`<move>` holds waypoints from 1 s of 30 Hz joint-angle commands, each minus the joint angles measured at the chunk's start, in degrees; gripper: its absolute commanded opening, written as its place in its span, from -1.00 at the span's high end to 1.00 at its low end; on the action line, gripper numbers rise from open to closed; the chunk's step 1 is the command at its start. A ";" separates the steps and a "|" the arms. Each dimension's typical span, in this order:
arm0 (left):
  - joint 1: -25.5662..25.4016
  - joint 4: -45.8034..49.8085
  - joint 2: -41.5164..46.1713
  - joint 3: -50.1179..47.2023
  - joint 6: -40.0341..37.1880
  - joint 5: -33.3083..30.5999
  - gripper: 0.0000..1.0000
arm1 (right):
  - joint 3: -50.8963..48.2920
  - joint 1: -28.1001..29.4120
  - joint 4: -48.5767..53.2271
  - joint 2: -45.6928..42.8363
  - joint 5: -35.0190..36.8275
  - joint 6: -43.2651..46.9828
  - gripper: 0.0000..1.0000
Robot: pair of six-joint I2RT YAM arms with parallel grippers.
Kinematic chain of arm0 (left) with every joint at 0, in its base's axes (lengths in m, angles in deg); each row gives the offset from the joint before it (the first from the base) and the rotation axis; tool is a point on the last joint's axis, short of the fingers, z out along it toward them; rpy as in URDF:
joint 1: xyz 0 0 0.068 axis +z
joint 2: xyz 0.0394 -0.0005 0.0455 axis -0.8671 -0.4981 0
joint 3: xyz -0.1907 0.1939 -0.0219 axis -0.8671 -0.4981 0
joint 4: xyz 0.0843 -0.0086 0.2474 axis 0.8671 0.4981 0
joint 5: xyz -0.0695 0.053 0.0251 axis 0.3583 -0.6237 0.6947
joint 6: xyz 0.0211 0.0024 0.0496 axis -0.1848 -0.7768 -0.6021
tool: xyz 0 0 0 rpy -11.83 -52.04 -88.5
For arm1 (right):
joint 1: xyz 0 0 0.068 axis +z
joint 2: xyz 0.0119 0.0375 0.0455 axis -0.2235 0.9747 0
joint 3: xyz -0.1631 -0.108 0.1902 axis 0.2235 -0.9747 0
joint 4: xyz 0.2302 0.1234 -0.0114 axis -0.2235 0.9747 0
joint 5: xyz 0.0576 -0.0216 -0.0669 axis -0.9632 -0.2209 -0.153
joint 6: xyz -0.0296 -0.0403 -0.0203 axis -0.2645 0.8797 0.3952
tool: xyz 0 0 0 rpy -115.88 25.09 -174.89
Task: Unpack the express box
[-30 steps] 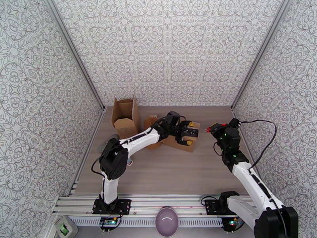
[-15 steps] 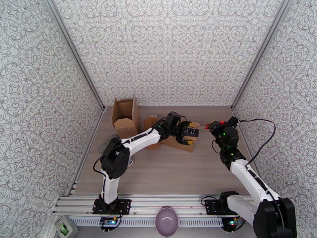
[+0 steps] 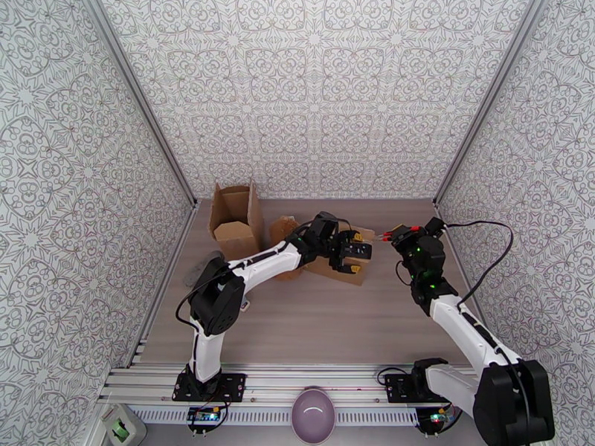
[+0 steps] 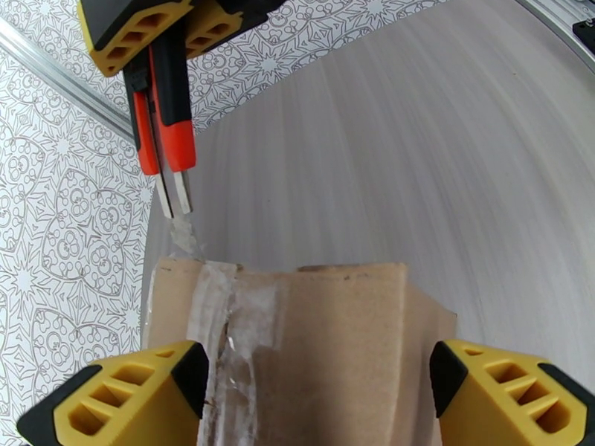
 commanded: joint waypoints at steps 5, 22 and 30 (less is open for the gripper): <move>0.35 -1.12 -1.22 -0.92 1.22 0.24 -0.65 | -1.54 0.40 -2.64 -0.97 0.63 -0.93 1.00; 0.66 -1.83 -1.17 -2.14 1.31 0.02 -0.57 | -3.49 0.47 -6.80 -0.30 0.67 -1.79 1.00; 0.70 -2.18 -1.53 -2.26 1.69 0.08 -0.55 | -3.22 0.49 -8.26 0.80 -0.58 -2.83 1.00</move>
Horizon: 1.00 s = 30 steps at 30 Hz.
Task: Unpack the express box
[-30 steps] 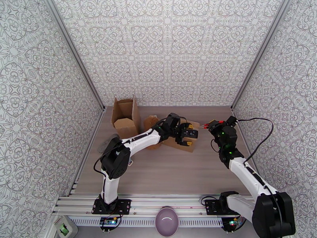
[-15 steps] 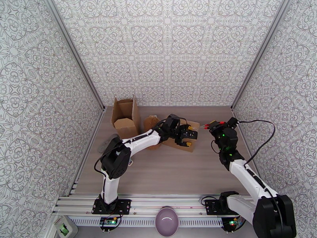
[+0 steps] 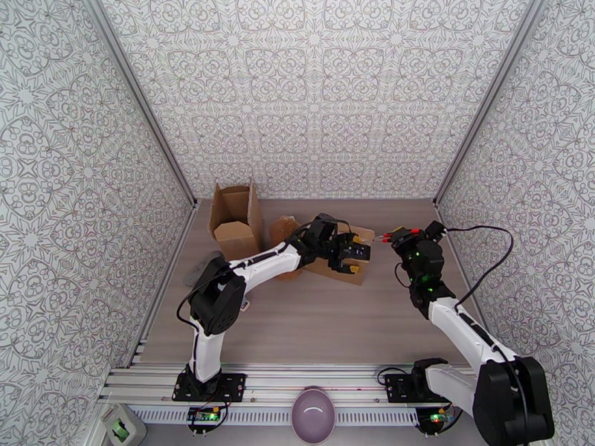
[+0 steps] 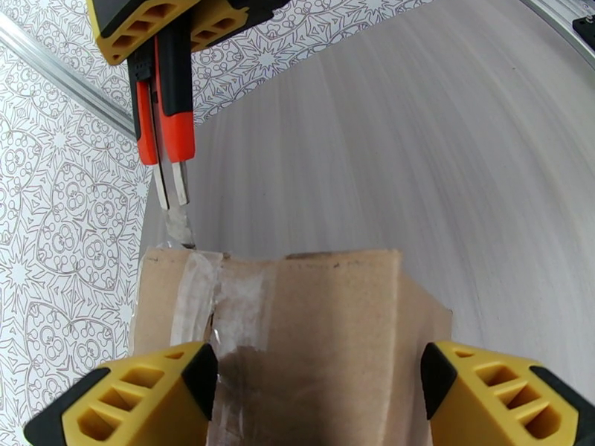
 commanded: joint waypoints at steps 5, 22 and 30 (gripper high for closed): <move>0.64 -1.46 -1.72 -1.01 1.73 0.12 -0.49 | -0.06 0.50 -2.50 -0.24 -1.31 -2.22 1.00; 1.54 -6.99 -3.09 -0.64 7.42 -2.00 -0.39 | -4.94 0.52 -5.93 1.39 -2.79 -12.99 1.00; 1.65 -9.28 -3.44 -0.65 8.47 -5.94 -0.37 | -5.54 0.51 -2.47 0.88 -5.08 -15.34 1.00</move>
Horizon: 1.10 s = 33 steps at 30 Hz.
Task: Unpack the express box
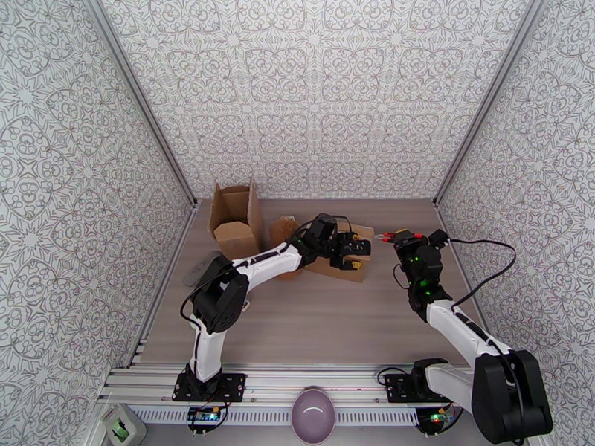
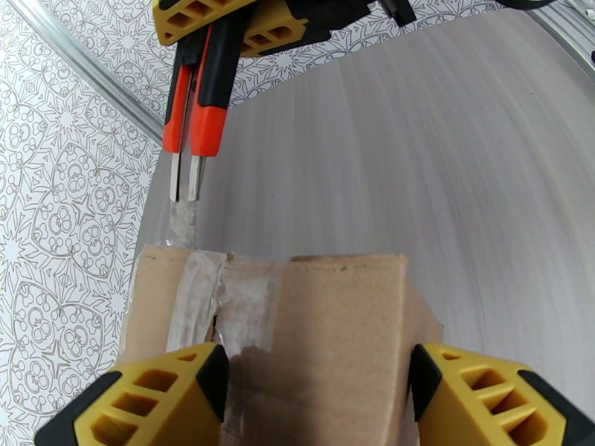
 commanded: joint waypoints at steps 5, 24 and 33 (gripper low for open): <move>1.23 -6.94 -2.05 -0.70 2.63 -9.13 -0.36 | -0.90 0.87 8.92 -1.16 -8.31 -3.28 1.00; 1.76 -8.67 -2.68 0.02 4.86 -12.35 -0.35 | -2.51 0.82 11.37 -1.89 -13.46 -6.39 1.00; 1.76 -9.37 -3.43 1.87 7.57 -17.02 -0.33 | -2.17 1.07 12.97 -2.05 -15.62 -7.46 1.00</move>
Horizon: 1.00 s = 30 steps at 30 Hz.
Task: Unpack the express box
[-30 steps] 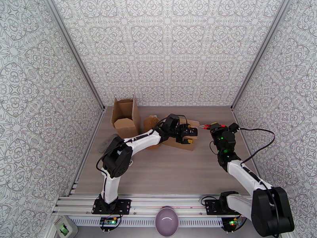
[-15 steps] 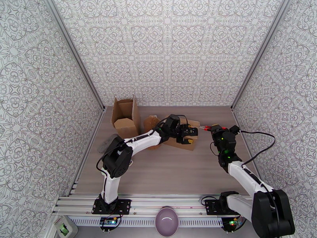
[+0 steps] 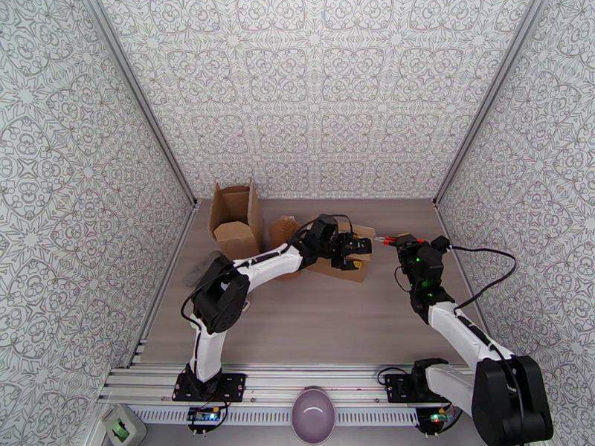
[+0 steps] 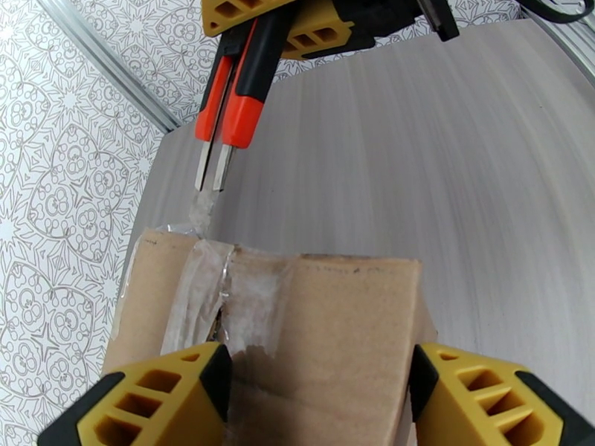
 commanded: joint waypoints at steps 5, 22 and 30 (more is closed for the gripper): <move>2.36 -8.73 -3.73 3.39 4.62 -16.93 -0.32 | -1.66 2.37 8.89 -0.52 -15.49 -0.26 1.00; 3.40 -8.39 -4.16 5.31 9.13 -19.53 -0.31 | -4.11 2.99 8.41 -0.86 -16.96 0.03 1.00; 3.76 -8.30 -4.34 5.97 9.82 -20.90 -0.31 | -3.62 3.02 9.84 -1.49 -18.03 -0.11 1.00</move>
